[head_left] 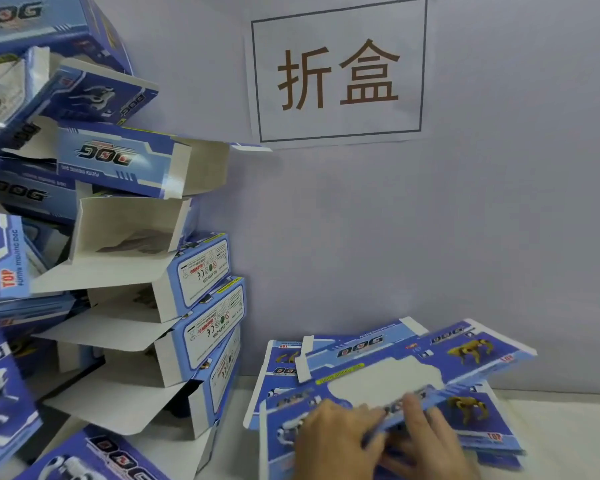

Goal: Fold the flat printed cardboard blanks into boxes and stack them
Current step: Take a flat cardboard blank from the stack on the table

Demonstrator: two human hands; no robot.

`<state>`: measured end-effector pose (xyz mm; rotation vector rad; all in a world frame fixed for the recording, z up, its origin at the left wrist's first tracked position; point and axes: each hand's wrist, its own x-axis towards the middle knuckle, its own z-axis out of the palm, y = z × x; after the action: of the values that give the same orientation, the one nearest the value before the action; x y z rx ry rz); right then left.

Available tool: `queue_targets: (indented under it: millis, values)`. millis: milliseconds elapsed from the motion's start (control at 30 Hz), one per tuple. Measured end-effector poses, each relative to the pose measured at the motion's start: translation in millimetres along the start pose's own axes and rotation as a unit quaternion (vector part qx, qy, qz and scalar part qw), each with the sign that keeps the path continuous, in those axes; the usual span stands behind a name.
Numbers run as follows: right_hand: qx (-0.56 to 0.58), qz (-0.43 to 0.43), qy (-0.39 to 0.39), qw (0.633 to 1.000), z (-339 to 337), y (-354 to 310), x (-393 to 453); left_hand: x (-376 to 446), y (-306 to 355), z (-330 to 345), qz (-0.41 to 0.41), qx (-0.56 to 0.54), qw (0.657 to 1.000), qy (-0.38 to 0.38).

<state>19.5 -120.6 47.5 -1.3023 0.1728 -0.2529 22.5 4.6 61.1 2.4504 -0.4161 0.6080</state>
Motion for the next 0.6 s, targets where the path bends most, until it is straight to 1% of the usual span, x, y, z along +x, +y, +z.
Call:
queue_targets:
  millis: [33, 67, 100, 133, 167, 200, 233, 300, 367, 400, 433, 500, 533, 600]
  values:
    - [-0.042, -0.021, 0.042, 0.998, -0.4, 1.3, 2.4, 1.4, 4.2, 3.1, 0.006, 0.013, 0.997, -0.072]
    - [-0.063, -0.039, 0.077, 0.994, -4.0, 6.2, 5.6, 1.9, 7.1, 6.3, 0.006, 0.007, 0.992, -0.126]
    - [-0.062, -0.037, 0.108, 0.991, -8.1, 8.4, 9.6, 1.3, 9.0, 9.0, 0.003, -0.021, 0.989, -0.149]
    - [-0.062, -0.037, 0.138, 0.988, -13.0, 7.6, 11.9, -0.9, 10.9, 10.3, -0.005, -0.065, 0.986, -0.154]
    - [-0.058, -0.037, 0.171, 0.983, -17.0, 6.3, 14.1, -3.0, 10.7, 10.0, -0.013, -0.110, 0.984, -0.137]
    - [-0.058, -0.042, 0.189, 0.979, -22.0, 4.5, 16.4, -3.8, 8.5, 8.6, -0.023, -0.139, 0.984, -0.110]
    - [-0.054, -0.050, 0.187, 0.980, -28.2, 4.0, 17.7, -3.6, 5.6, 7.3, -0.031, -0.151, 0.986, -0.065]
    - [-0.029, -0.056, 0.165, 0.984, -39.1, 0.9, 20.3, -2.7, -2.5, 2.2, -0.040, -0.164, 0.984, 0.061]
    - [-0.019, -0.060, 0.144, 0.988, -48.0, -7.5, 22.3, 0.2, -8.6, -7.6, -0.073, -0.203, 0.962, 0.168]
    - [-0.026, -0.068, 0.138, 0.988, -51.4, -11.8, 22.4, 1.9, -11.8, -14.4, -0.091, -0.224, 0.949, 0.201]
    - [-0.043, -0.079, 0.132, 0.987, -53.9, -17.5, 19.9, 3.6, -14.3, -21.6, -0.102, -0.245, 0.939, 0.219]
    - [-0.080, -0.112, 0.118, 0.983, -55.1, -26.0, 15.5, 5.6, -15.1, -34.8, -0.105, -0.292, 0.924, 0.224]
    - [-0.083, -0.133, 0.105, 0.982, -54.2, -30.0, 12.7, 5.7, -14.2, -38.9, -0.097, -0.324, 0.917, 0.210]
    - [-0.074, -0.148, 0.065, 0.984, -49.9, -37.5, 7.3, 5.2, -7.0, -44.6, -0.085, -0.397, 0.901, 0.150]
